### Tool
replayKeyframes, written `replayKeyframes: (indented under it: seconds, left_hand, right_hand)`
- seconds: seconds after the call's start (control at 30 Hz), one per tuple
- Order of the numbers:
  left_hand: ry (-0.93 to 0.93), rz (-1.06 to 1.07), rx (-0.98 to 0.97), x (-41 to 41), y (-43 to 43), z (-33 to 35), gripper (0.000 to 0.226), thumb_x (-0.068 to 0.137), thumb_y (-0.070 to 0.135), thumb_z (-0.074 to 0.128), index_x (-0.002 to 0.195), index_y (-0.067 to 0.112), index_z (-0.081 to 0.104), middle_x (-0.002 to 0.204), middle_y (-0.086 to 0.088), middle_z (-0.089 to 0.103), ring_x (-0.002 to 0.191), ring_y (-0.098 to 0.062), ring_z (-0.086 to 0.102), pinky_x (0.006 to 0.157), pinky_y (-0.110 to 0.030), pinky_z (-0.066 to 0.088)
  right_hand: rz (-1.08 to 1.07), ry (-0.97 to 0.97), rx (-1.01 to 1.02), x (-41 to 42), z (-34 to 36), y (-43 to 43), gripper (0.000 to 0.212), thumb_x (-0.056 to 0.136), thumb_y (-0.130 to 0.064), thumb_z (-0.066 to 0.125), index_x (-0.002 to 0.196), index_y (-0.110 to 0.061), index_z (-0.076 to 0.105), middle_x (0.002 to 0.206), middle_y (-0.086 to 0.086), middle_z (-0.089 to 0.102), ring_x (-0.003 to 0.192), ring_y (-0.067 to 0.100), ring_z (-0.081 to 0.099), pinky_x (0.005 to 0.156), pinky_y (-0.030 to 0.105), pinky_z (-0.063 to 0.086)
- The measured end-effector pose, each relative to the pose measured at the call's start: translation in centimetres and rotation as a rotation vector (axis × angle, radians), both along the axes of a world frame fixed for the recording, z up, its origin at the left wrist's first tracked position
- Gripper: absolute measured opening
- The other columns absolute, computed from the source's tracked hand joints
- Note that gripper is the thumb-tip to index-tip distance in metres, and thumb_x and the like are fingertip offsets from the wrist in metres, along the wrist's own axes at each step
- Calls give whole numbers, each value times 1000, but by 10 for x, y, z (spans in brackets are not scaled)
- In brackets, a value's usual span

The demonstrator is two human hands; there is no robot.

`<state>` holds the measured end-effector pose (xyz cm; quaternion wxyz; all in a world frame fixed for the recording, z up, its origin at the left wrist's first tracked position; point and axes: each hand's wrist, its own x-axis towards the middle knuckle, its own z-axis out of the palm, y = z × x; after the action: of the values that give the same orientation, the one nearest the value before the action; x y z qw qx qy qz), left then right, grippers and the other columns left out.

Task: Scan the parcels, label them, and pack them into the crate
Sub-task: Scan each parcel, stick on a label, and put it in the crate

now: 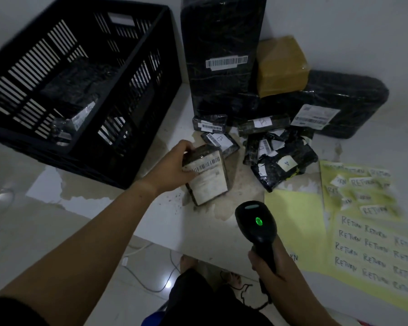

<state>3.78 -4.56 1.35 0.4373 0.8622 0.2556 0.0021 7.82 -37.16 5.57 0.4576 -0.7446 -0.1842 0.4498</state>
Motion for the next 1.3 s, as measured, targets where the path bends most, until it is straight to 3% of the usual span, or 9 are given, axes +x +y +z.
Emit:
replayKeyframes:
  seconds: [0.1, 0.2, 0.43, 0.63, 0.83, 0.97, 1.07, 1.17, 1.3]
  left_hand:
    - [-21, 94, -122, -5, 10, -4, 43, 90, 9, 75, 127, 14, 55, 123, -3, 62, 104, -5, 64, 89, -22, 56]
    - [81, 116, -250, -9, 19, -9, 41, 94, 12, 72, 131, 22, 58, 121, 1, 66, 113, -13, 64, 97, -32, 55]
    - [188, 227, -366, -12, 27, -44, 32, 95, 14, 70, 122, 18, 55, 115, -5, 68, 112, -25, 65, 94, -40, 57]
    - [207, 216, -343, -21, 22, -71, 40, 97, 16, 67, 135, 19, 54, 122, -1, 65, 111, -17, 63, 91, -27, 52]
    - [172, 239, -395, -28, 23, -80, 51, 96, 17, 69, 143, 19, 49, 132, 1, 62, 120, -17, 61, 108, -42, 49]
    - [162, 197, -363, -37, 17, -78, 71, 96, 41, 67, 155, 40, 28, 147, 14, 48, 130, -8, 54, 112, -40, 45]
    - [42, 167, -229, -42, 7, -70, 68, 96, 38, 67, 153, 39, 30, 148, 17, 41, 128, 4, 49, 114, -27, 41]
    - [-33, 4, 101, -48, -16, -58, 67, 99, 32, 62, 157, 21, 30, 162, 2, 29, 149, -9, 28, 121, -32, 30]
    - [-28, -373, 201, -49, -75, -48, 65, 97, 29, 56, 157, 30, 30, 166, 9, 22, 152, -6, 14, 122, -32, 19]
  right_hand:
    - [65, -84, -32, 19, -29, 11, 23, 99, -16, 51, 111, -34, 43, 82, 9, 47, 63, 11, 44, 66, 30, 35]
    - [104, -191, -85, 44, -55, 36, 40, 95, -15, 54, 124, -35, 36, 89, 5, 52, 72, 20, 53, 64, 35, 41]
    - [112, -481, -139, 71, -124, 99, 72, 92, -23, 64, 152, -14, 24, 143, 10, 45, 125, 27, 49, 95, 34, 44]
    - [4, -613, -155, 70, -148, 125, 70, 94, -18, 63, 151, -2, 25, 141, 22, 46, 120, 36, 52, 95, 38, 45]
    - [-83, -666, -202, 67, -159, 128, 75, 82, -25, 77, 144, -5, 39, 139, 17, 49, 120, 38, 50, 99, 51, 44]
    - [-136, -618, -148, 70, -151, 113, 77, 82, -34, 78, 144, -10, 40, 141, 11, 49, 123, 30, 50, 99, 44, 45]
    - [-237, -541, -78, 77, -126, 89, 60, 88, -28, 72, 141, -18, 44, 128, -2, 54, 107, 8, 50, 85, 13, 43]
    - [-353, -559, -140, 86, -105, 40, 43, 93, -27, 64, 134, -22, 50, 123, -7, 57, 100, 12, 55, 73, 18, 41]
    - [-404, -561, -234, 91, -95, -43, 33, 96, -22, 60, 129, -23, 55, 123, -5, 59, 102, 15, 59, 73, 25, 46]
